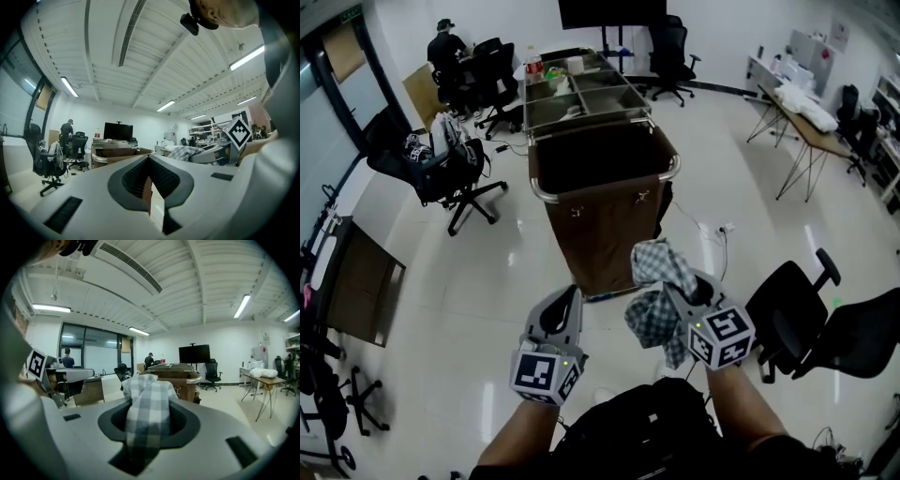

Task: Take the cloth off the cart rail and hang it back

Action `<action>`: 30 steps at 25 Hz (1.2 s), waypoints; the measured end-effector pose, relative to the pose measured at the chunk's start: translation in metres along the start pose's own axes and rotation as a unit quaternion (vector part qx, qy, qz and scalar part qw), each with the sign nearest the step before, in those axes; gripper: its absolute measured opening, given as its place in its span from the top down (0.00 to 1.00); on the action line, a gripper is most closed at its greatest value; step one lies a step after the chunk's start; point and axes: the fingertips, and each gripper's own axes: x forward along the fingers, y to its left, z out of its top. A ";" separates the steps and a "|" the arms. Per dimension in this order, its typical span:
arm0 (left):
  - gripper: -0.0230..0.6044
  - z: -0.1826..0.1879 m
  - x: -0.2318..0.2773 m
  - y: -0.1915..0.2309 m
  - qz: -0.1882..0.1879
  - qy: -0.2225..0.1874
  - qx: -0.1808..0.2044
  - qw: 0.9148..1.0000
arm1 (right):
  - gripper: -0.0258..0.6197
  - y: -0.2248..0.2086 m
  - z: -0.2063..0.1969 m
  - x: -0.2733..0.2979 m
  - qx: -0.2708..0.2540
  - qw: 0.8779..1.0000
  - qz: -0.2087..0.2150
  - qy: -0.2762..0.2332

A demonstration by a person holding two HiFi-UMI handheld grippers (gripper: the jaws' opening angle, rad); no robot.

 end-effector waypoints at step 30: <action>0.96 0.005 0.065 -0.084 0.056 0.000 0.006 0.998 | 0.74 -0.082 0.011 -0.029 -0.027 0.997 0.079 -0.011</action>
